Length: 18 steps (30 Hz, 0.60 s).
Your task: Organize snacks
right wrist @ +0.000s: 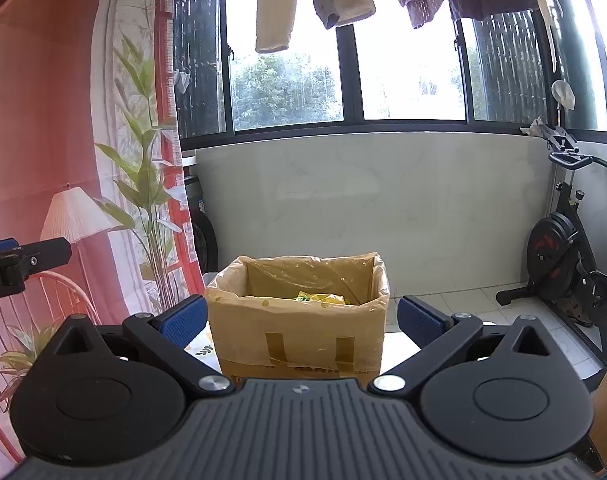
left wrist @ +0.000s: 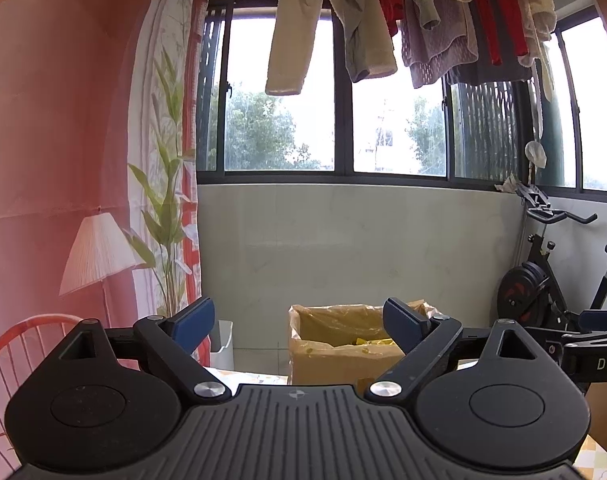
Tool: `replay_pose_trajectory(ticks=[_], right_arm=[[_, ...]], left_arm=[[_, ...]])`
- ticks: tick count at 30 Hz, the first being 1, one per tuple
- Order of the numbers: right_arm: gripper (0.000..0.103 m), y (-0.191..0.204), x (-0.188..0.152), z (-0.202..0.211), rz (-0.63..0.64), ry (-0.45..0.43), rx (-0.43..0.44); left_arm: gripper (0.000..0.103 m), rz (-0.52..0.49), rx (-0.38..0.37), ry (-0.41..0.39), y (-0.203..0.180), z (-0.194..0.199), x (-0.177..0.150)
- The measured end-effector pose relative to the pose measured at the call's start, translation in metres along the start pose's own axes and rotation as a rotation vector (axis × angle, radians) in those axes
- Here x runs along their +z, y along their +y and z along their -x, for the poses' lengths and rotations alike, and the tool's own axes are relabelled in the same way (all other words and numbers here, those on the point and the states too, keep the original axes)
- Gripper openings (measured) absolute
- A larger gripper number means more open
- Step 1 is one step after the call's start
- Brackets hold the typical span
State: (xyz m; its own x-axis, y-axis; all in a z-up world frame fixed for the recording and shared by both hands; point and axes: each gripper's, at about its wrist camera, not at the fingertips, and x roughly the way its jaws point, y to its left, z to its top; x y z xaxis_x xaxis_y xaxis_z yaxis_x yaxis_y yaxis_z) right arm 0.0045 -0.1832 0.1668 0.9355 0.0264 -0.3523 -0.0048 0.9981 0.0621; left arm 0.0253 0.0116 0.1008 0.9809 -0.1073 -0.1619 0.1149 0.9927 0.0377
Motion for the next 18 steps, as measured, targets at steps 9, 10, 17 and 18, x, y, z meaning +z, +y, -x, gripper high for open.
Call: replay_pose_trajectory(ticks=[9, 10, 17, 18], right_arm=[[0.103, -0.0024, 0.0006, 0.0014, -0.003, 0.000, -0.006], [0.103, -0.0027, 0.0007, 0.0018, -0.003, -0.001, -0.005], [0.103, -0.0023, 0.0011, 0.0033, -0.002, -0.003, -0.005], [0.103, -0.0022, 0.0012, 0.0034, -0.003, -0.003, -0.005]], left_arm=[[0.094, 0.004, -0.007, 0.001, 0.0032, 0.0001, 0.0008], [0.094, 0.005, -0.010, 0.002, 0.0041, 0.0000, 0.0004], [0.094, 0.006, -0.016, 0.004, 0.0052, 0.0007, -0.0019], [0.094, 0.007, -0.016, 0.004, 0.0055, 0.0007, -0.0020]])
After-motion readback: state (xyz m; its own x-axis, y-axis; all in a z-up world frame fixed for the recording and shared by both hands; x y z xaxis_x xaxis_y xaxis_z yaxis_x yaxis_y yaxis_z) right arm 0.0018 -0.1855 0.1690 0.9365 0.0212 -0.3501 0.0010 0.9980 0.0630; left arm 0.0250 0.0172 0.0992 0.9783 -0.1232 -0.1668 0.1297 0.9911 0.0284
